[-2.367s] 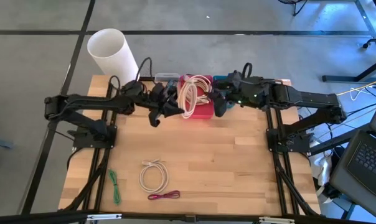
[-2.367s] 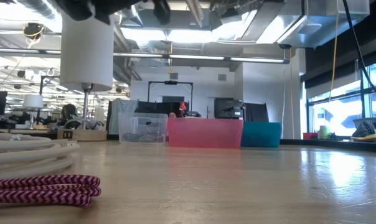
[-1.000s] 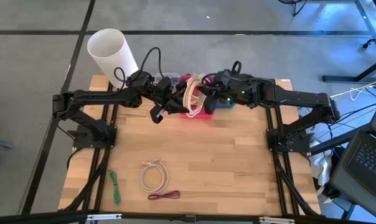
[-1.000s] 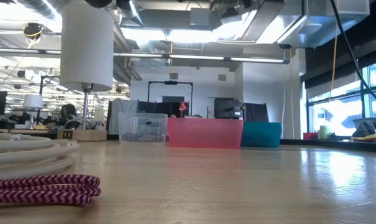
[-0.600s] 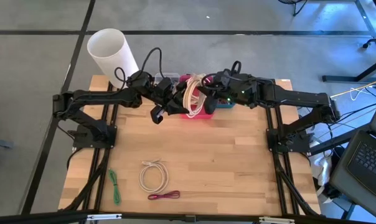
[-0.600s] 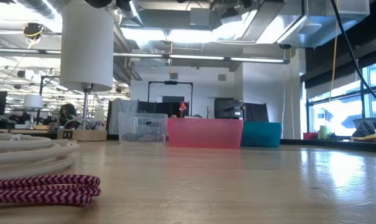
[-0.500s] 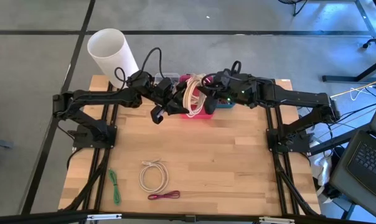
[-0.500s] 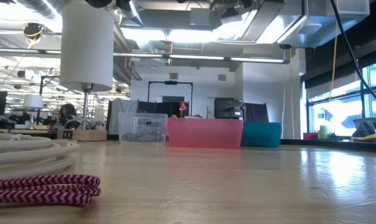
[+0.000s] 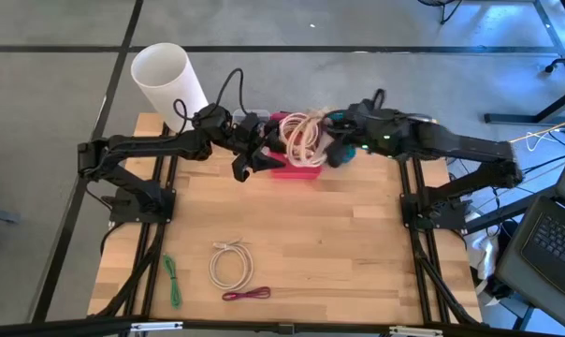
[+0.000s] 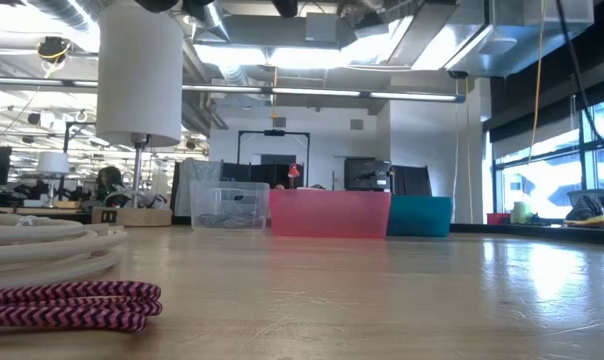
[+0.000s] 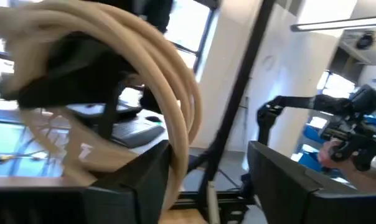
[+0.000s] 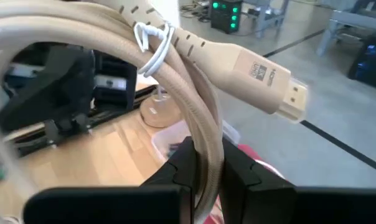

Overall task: Pick & Place USB Port
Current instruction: Put the brown HDMI cable into the red bin

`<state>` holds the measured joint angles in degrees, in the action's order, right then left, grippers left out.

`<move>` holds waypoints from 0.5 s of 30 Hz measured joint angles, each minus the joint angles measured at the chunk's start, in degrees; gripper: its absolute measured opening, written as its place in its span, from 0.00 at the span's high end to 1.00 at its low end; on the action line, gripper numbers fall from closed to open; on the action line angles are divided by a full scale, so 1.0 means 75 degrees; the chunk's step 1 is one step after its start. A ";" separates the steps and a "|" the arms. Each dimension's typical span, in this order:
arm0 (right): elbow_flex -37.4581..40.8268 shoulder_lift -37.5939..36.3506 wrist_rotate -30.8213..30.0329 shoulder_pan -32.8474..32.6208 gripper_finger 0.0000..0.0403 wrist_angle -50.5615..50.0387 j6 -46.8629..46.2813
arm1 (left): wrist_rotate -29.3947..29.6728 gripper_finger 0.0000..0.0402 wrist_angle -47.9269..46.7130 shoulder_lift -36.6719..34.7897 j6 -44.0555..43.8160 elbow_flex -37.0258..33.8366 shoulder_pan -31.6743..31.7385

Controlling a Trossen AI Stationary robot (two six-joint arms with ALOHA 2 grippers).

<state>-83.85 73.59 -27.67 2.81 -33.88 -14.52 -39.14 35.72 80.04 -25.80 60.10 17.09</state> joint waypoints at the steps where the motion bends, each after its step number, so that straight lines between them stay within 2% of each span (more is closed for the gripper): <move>1: 0.0000 -0.0184 -0.0111 -0.0004 0.91 -0.0229 -0.0032 | 0.0024 0.47 -0.0058 -0.0028 0.0001 0.0000 0.0040; 5: -0.0003 -0.0878 -0.0437 0.0011 0.91 -0.1032 -0.0244 | 0.0085 0.41 -0.0036 -0.0082 0.0121 0.0000 0.0144; 9: -0.0003 -0.1180 -0.0746 0.0165 0.91 -0.2235 -0.0728 | 0.0126 0.40 0.0410 -0.0168 0.0128 0.0000 0.0269; 12: -0.0003 -0.1034 -0.0268 0.0706 0.91 -0.2692 -0.0955 | 0.0294 0.41 0.1076 -0.0208 0.0135 0.0000 0.0300; 15: -0.0003 -0.0553 0.0524 0.1409 0.91 -0.2649 -0.0641 | 0.0479 0.42 0.1764 -0.0211 -0.0153 0.0000 0.0285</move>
<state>-83.88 69.44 -23.74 13.38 -53.75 -19.33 -35.55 48.95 78.46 -26.95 60.10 19.22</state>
